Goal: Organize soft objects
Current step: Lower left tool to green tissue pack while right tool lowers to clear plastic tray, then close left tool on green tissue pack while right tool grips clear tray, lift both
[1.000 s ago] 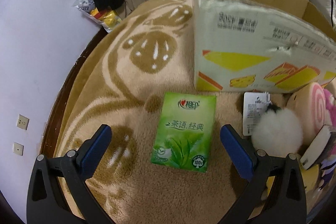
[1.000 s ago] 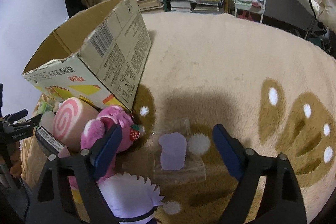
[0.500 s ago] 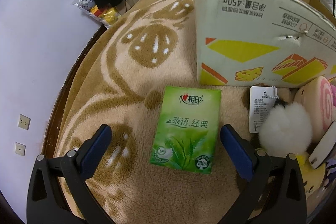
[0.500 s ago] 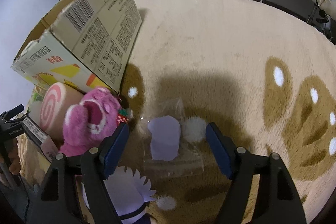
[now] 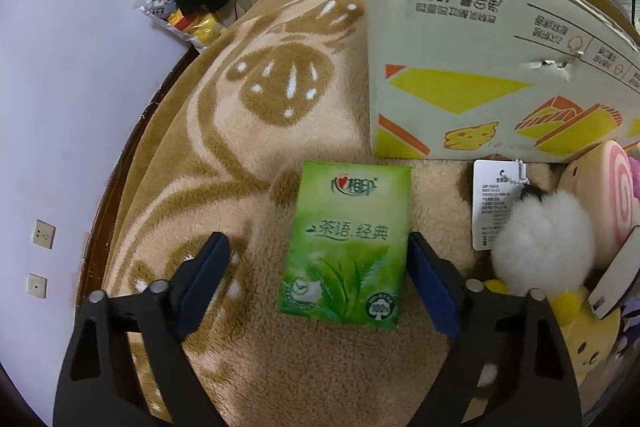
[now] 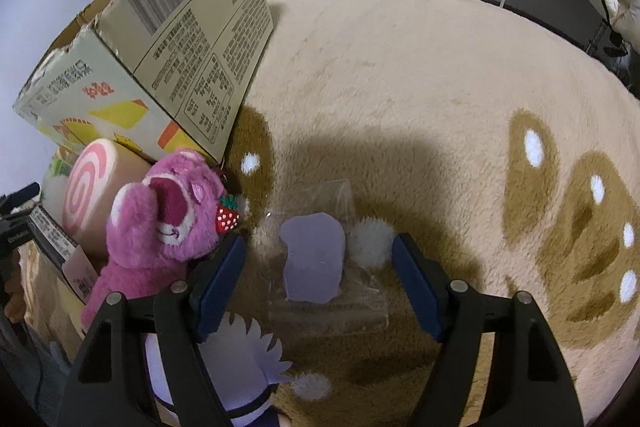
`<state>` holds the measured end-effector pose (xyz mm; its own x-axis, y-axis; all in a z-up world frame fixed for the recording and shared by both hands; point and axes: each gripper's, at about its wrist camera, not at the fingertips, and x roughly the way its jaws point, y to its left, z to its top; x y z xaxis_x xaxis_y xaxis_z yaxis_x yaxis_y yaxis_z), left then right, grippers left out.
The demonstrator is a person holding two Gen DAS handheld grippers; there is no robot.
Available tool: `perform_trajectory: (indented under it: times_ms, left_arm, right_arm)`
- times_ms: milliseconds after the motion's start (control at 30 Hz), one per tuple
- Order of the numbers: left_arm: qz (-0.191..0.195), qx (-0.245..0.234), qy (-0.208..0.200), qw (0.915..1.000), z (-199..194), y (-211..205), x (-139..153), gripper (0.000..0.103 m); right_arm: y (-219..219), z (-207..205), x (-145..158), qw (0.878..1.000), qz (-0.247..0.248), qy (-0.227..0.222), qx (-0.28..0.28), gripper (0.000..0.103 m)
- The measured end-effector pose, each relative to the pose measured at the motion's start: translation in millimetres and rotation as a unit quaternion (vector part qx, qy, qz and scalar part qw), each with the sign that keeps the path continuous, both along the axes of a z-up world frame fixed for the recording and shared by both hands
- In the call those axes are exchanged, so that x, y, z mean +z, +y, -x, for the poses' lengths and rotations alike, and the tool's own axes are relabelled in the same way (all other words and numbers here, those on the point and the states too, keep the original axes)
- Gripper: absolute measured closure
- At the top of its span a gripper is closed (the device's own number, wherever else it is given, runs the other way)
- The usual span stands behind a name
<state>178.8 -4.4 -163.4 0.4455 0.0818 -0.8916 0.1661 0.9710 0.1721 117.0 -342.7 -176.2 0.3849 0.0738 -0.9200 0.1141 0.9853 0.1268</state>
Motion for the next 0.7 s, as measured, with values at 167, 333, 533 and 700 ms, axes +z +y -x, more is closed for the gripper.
perform_trajectory:
  times_ms: [167,333,533,700]
  left_arm:
    - [0.032,-0.007,0.018,0.9993,3.1,-1.4,-0.6,0.047]
    - [0.03,-0.001,0.016,0.9994,5.5,-0.2,1.1,0.047]
    - [0.035,0.001,0.002,0.9994,10.7,2.5,12.5,0.048]
    - [0.035,-0.007,-0.02,0.9992,19.8,0.7,26.5,0.048]
  right_arm:
    - [5.8,3.0,2.1,1.0,0.011,0.003,0.006,0.029]
    - [7.9,10.0,4.5,1.0,0.014,0.006,0.011,0.033]
    - [12.5,11.6,3.9,1.0,0.018,0.006,0.017,0.039]
    - [13.4,12.0,7.0,1.0,0.012,0.001,0.018,0.047]
